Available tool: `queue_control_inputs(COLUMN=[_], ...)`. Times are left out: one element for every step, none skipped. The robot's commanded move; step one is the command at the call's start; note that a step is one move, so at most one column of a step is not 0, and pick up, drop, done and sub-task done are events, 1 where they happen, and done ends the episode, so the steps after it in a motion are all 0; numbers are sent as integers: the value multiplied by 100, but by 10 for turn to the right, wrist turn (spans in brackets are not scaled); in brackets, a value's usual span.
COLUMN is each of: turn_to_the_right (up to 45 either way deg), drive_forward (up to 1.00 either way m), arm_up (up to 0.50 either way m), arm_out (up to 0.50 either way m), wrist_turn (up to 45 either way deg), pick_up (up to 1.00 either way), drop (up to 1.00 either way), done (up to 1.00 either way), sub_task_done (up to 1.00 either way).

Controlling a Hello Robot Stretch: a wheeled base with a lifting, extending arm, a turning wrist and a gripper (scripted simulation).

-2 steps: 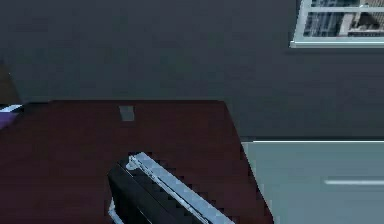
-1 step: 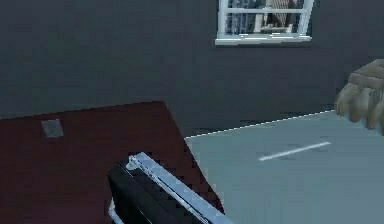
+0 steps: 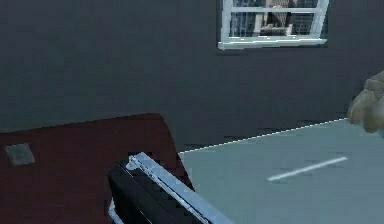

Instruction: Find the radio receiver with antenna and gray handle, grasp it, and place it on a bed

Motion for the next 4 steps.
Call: queue_control_inputs(turn_to_the_right=[-450, -450, -60, 0], drive_forward=[0, 0, 0, 45], arm_up=[0, 0, 0, 0], arm_out=[0, 0, 0, 0], wrist_turn=[0, 0, 0, 0], pick_up=[0, 0, 0, 0], drop=[0, 0, 0, 0], done=[0, 0, 0, 0], sub_task_done=[0, 0, 0, 0])
